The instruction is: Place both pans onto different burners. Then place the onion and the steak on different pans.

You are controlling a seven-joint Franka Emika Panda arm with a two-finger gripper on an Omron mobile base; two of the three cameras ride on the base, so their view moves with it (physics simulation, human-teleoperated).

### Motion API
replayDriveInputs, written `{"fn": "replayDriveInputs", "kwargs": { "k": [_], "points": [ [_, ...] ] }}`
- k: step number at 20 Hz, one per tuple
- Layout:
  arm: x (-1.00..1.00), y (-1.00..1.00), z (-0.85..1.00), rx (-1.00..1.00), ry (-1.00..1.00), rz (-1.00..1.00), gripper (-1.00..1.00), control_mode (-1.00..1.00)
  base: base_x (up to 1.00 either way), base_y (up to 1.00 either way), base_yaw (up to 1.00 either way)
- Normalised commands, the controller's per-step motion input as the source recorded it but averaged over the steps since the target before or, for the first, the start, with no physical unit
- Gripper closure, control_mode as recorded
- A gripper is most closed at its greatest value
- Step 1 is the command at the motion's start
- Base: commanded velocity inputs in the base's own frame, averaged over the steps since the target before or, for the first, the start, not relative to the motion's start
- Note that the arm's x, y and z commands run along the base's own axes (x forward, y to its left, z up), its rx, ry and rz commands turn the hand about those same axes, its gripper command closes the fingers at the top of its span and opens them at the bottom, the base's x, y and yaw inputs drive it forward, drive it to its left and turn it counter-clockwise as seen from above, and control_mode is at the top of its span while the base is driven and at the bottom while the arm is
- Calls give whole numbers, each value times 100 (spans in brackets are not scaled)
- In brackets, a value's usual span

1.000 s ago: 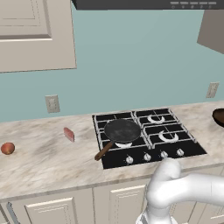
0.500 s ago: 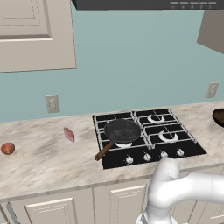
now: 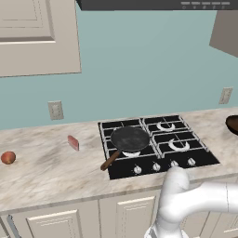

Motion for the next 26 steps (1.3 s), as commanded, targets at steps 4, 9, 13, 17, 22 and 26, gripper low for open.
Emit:
{"fn": "replayDriveInputs", "kwargs": {
  "k": [4, 9, 13, 17, 22, 26],
  "points": [
    [14, -12, -11, 1, 2, 0, -100, -100, 0, 0, 0],
    [10, -14, -11, 1, 2, 0, -100, -100, 0, 0, 0],
    [10, -14, -11, 1, 2, 0, -100, -100, 0, 0, 0],
    [11, -13, -11, 1, 1, 0, -100, -100, 0, 0, 0],
    [18, -11, -12, 2, 0, 0, -100, -100, 0, 0, 0],
    [15, -12, -13, 1, 0, 0, -100, -100, 0, 0, 0]
  ]
}}
